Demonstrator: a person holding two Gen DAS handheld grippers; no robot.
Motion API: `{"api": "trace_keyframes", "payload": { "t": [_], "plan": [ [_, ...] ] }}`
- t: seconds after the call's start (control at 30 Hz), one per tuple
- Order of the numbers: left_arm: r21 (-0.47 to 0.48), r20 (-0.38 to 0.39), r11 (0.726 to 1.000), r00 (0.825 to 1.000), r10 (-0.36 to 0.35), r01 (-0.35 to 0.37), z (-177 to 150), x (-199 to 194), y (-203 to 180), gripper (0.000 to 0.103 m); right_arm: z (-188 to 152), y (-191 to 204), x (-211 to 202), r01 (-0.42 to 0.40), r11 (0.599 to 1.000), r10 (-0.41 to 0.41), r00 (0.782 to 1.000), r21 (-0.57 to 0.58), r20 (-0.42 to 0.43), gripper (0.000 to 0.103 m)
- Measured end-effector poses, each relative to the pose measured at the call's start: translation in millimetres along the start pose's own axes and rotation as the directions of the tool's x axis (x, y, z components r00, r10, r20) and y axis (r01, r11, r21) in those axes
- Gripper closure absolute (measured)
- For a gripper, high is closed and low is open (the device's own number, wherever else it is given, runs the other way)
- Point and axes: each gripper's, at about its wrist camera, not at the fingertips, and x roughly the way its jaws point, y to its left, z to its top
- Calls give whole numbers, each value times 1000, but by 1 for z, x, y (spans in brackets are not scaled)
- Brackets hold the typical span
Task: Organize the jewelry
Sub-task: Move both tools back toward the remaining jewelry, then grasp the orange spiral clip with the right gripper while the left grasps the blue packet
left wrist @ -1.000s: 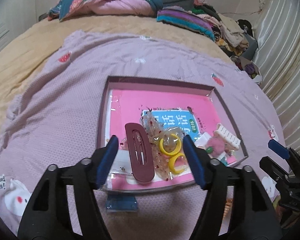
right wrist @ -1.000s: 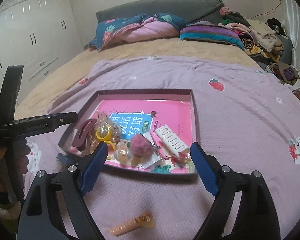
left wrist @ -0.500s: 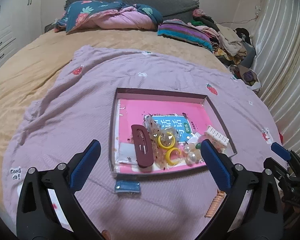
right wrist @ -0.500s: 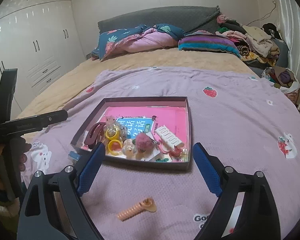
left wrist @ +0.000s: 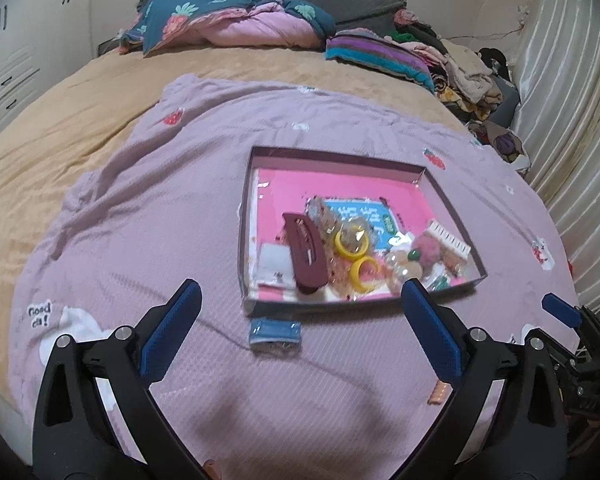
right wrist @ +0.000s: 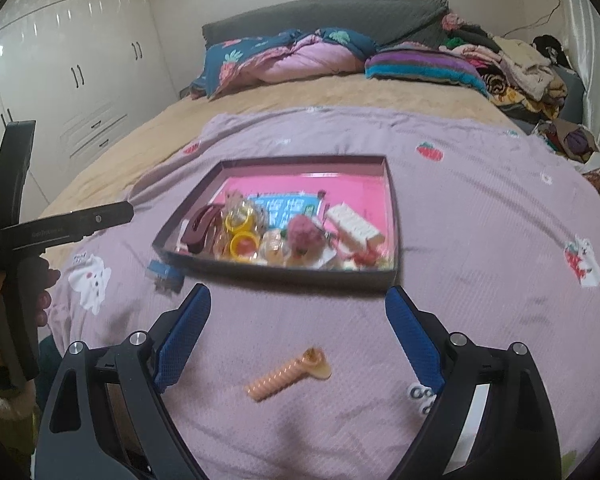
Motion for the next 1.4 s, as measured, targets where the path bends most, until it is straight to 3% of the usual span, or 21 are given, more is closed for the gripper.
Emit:
{"api": "trace_keyframes", "payload": {
  "t": [0.33,0.53,0.7,0.93,1.03,1.1,1.17,1.2,1.4],
  "plan": [
    [-8,-62,1000,998,25,-26,-26,15,13,10,-29,4,26,-23,999,27,994,39,-109,15],
    [-7,-123,999,992,37,-38,-45,38,22,10,-45,2,50,-42,995,59,979,92,-196,16],
    [-22,-157,999,987,38,-42,-53,57,29,10,-54,3,73,-38,992,68,962,116,-263,29],
    [-52,-168,998,986,17,-26,-52,79,32,11,-59,8,93,-33,992,66,957,122,-282,63],
    [-60,-166,998,986,18,-28,-51,83,33,26,-58,19,93,-63,995,84,956,81,-282,65],
    [-53,-164,998,986,23,-32,-50,85,32,42,-58,29,92,-91,995,99,955,43,-279,74],
    [-47,-163,998,986,20,-29,-49,85,30,54,-58,36,89,-109,994,109,954,15,-280,74],
    [-47,-163,999,987,15,-23,-49,85,30,64,-57,40,88,-116,993,111,954,-2,-278,74],
    [-31,-153,999,988,8,-13,-47,73,26,67,-52,58,75,-153,986,130,958,-69,-254,74]
  ]
}}
